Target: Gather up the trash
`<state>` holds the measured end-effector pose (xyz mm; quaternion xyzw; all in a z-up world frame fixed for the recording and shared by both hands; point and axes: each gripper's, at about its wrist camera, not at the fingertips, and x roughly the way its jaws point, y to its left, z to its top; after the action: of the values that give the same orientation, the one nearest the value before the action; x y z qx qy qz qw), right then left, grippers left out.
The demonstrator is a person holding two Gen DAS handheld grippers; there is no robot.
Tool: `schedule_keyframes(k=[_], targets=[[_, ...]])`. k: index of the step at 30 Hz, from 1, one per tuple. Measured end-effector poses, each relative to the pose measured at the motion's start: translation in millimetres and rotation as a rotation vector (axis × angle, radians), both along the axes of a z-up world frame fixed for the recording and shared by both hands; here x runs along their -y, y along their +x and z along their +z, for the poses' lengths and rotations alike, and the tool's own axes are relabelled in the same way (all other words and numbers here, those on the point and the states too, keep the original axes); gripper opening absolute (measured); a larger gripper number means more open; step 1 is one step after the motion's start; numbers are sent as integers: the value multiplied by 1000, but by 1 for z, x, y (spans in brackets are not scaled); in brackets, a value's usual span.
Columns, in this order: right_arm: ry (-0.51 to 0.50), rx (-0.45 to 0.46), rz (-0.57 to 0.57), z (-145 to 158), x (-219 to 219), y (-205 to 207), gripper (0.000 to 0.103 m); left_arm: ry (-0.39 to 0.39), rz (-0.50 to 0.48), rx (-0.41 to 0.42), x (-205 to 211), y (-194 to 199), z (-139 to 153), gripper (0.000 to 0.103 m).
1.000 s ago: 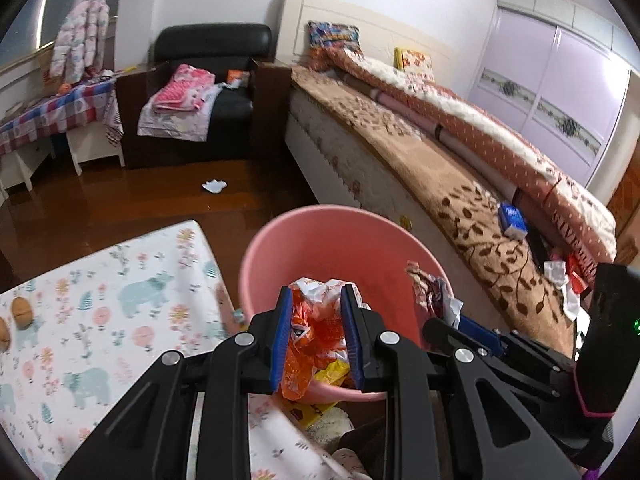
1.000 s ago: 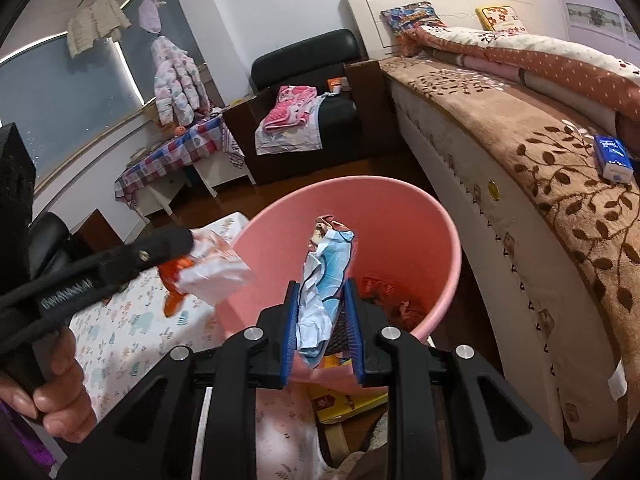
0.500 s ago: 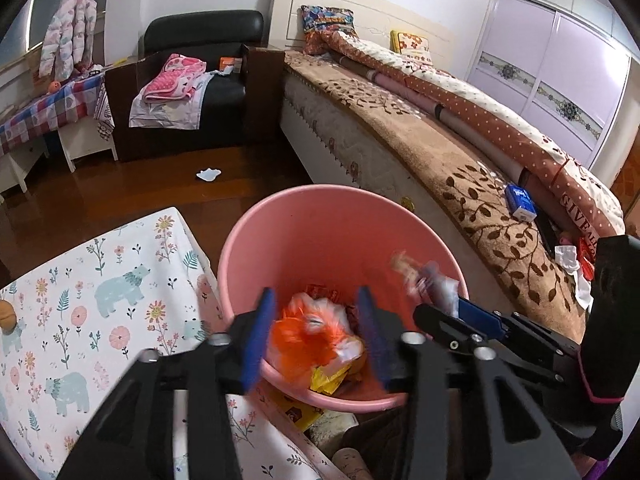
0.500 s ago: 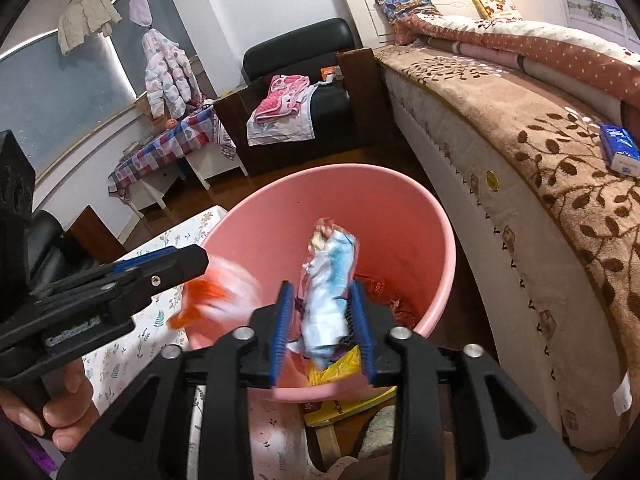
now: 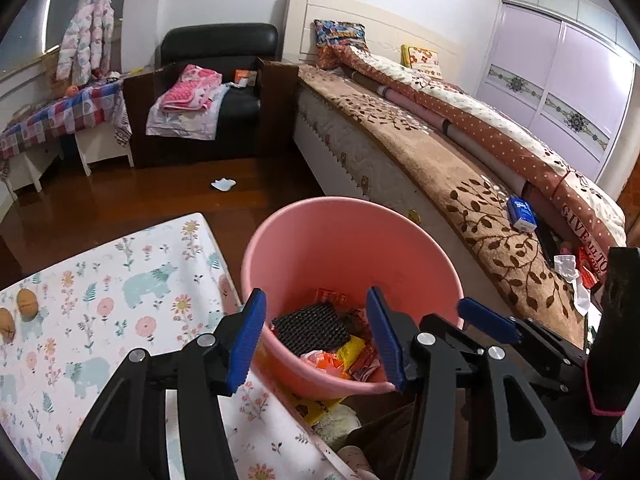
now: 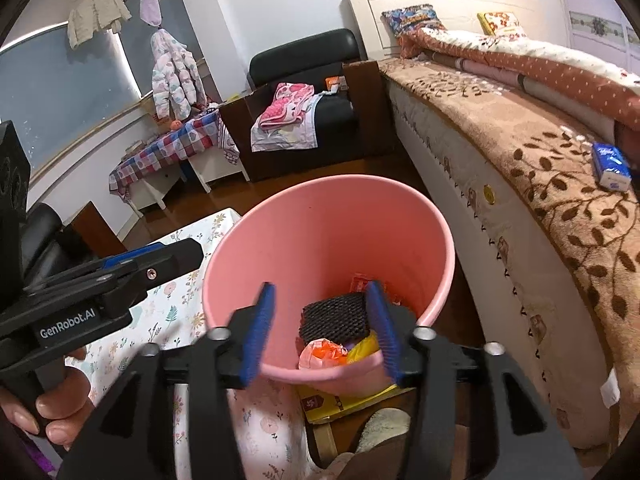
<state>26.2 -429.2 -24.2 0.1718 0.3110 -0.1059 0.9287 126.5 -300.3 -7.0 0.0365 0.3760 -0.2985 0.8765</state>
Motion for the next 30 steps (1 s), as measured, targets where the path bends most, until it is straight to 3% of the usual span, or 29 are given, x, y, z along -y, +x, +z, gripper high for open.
schedule_keyframes(k=[10, 21, 30], targets=[[-26, 46, -41, 14, -24, -21, 67, -4, 17, 48, -25, -26, 13, 51], [-92, 52, -74, 26, -46, -35, 69, -2, 36, 132, -49, -53, 28, 51], [-137, 74, -95, 37, -62, -44, 69, -31, 48, 149, -66, -67, 37, 51]])
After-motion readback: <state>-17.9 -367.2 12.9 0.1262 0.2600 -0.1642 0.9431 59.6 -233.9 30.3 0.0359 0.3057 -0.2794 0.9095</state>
